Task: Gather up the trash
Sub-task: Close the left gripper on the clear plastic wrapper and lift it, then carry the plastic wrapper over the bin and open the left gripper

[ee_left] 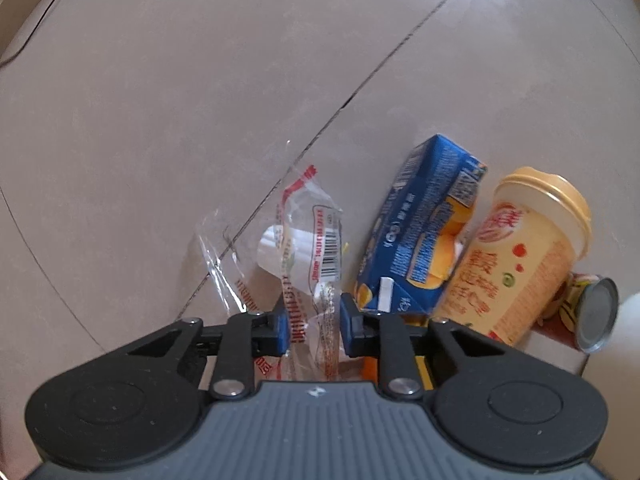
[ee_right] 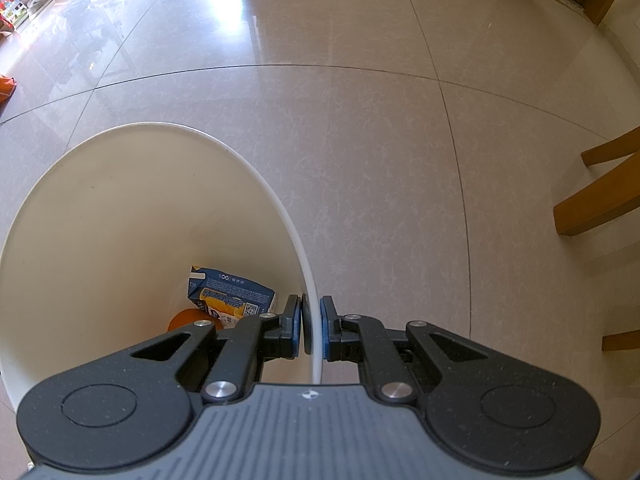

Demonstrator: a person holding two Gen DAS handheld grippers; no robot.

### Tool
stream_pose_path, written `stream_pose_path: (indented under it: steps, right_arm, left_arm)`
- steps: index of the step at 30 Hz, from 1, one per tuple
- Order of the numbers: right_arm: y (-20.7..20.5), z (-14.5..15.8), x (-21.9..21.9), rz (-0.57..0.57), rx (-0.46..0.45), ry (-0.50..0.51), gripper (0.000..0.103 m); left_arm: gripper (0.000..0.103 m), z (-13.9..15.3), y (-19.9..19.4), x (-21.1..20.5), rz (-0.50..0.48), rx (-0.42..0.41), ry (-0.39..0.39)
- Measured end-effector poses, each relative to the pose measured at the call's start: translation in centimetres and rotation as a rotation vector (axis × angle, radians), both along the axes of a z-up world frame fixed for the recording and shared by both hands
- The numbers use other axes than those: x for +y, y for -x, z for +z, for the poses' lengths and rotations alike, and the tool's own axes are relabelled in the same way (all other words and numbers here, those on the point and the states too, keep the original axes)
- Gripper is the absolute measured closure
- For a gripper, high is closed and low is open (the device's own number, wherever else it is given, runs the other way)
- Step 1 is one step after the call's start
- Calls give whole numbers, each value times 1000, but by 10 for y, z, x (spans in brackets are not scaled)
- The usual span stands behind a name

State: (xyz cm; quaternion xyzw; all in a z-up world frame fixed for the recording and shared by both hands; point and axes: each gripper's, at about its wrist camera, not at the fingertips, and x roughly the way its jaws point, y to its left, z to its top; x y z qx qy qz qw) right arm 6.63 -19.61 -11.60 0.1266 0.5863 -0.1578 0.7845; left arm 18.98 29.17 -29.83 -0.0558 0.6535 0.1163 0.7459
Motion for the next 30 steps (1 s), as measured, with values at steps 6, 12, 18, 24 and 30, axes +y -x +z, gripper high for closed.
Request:
stream_pose_path:
  steps: [6,12,18,24,30]
  right_arm:
    - [0,0,-2,-5,0,-6,91]
    - [0,1,-3,-5,-1,-13,91]
    - [0,1,-3,-5,1,-12,91]
    - [0,1,-3,-6,1,-12,91]
    - [-1,1,-4,-11,1,-19,91]
  left_arm:
    - [81,33,-6,-25,-142,18,-88]
    - [81,70,-2,-62,-309,27,-144]
    - [81,114,11,-104,-499,18,-158]
    - [81,167,26,-155,-689,-17,-131]
    - [80,224,48,-209,-873,-71,-94]
